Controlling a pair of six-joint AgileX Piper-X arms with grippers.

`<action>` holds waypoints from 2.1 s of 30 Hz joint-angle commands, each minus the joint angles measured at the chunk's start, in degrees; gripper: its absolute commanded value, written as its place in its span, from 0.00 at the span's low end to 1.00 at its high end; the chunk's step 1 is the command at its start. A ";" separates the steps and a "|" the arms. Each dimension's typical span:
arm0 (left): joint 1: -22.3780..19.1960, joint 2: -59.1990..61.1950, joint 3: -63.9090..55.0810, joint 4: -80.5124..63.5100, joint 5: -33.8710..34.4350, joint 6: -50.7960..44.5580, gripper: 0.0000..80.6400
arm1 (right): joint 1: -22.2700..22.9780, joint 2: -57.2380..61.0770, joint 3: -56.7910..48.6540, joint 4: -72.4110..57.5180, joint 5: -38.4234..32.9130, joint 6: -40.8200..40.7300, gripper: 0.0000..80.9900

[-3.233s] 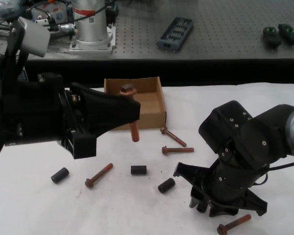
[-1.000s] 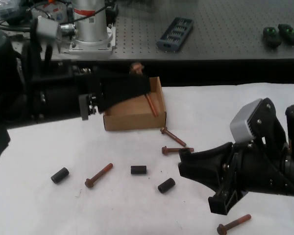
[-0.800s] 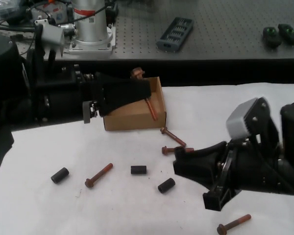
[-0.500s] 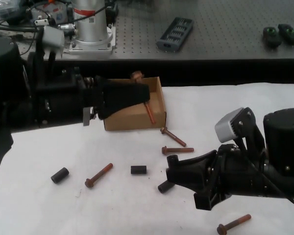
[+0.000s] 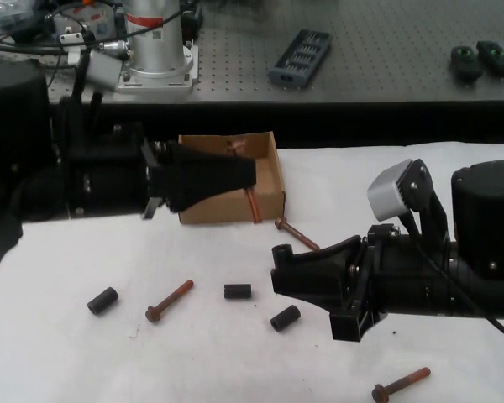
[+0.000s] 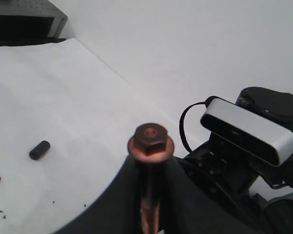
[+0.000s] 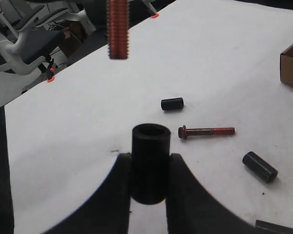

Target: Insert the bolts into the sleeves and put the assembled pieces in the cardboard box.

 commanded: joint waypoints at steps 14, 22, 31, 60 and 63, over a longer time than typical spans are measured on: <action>0.07 0.03 -9.68 24.29 -3.85 19.64 0.01 | 1.15 0.64 -0.64 -0.43 -1.11 -0.29 0.05; 0.07 0.03 -9.68 24.29 -2.10 14.67 0.01 | 1.15 2.81 -0.78 -1.94 -1.11 0.03 0.05; 0.07 0.03 -9.68 24.16 -2.10 11.99 0.01 | 1.15 2.81 -0.78 -4.95 -1.00 1.56 0.05; -3.15 2.11 -9.55 20.37 -1.25 7.49 0.01 | 2.27 2.81 -2.76 -6.13 -1.00 2.41 0.05; -3.15 2.25 -9.55 19.90 -1.25 7.91 0.01 | 2.27 2.81 -2.76 -5.33 -1.00 2.41 0.05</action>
